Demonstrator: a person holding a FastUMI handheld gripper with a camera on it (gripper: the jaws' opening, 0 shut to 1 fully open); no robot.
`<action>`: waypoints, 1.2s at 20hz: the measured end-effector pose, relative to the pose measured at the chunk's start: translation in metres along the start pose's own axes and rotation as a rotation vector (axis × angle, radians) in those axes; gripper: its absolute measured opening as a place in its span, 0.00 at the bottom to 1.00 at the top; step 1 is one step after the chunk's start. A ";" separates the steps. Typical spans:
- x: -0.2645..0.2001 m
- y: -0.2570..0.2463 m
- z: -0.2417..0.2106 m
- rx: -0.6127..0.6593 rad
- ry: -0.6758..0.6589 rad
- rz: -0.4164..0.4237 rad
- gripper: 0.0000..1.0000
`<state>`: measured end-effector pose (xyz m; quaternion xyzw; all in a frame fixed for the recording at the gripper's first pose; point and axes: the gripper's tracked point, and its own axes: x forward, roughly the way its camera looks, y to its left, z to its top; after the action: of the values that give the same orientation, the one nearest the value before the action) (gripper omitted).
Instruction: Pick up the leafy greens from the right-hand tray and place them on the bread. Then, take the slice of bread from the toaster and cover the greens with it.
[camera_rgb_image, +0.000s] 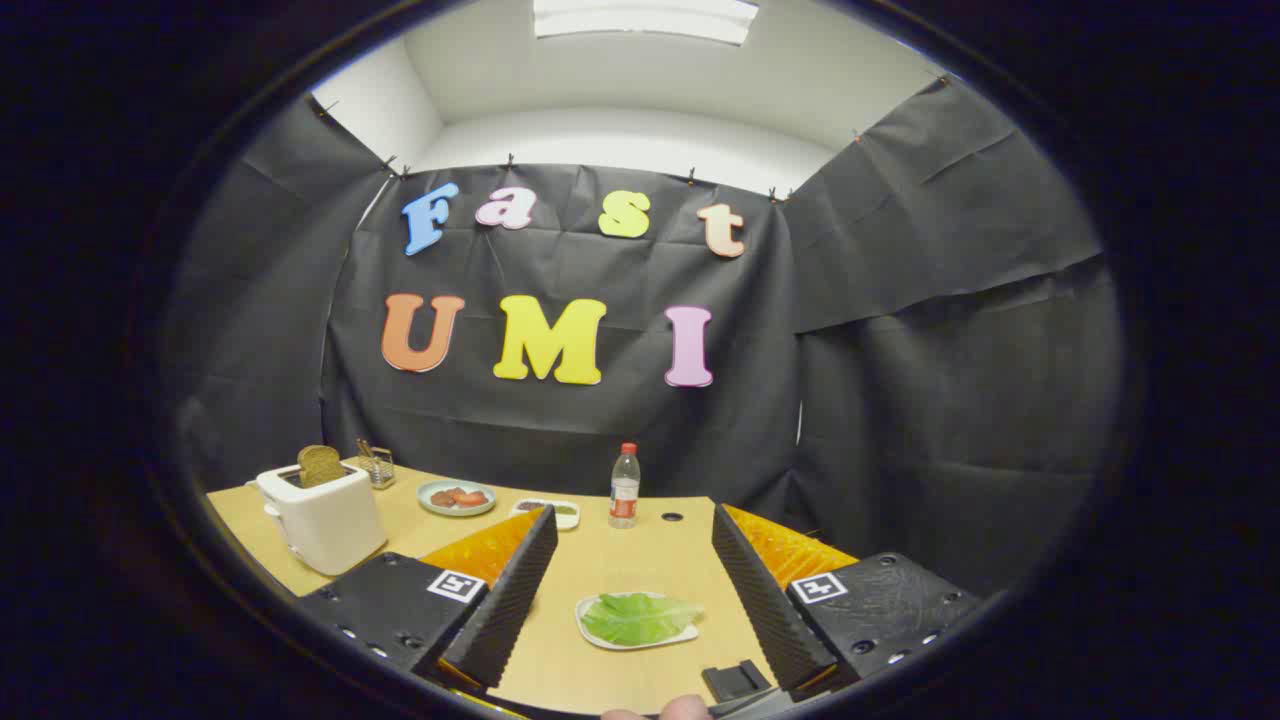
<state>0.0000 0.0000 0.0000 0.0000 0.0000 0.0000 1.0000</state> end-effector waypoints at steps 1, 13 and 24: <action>0.000 0.000 0.002 -0.006 -0.007 -0.004 0.95; 0.002 0.009 0.008 0.002 -0.048 0.003 0.95; 0.023 -0.018 -0.013 0.012 0.005 0.014 0.95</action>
<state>0.0228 -0.0185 -0.0132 0.0058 0.0023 0.0071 1.0000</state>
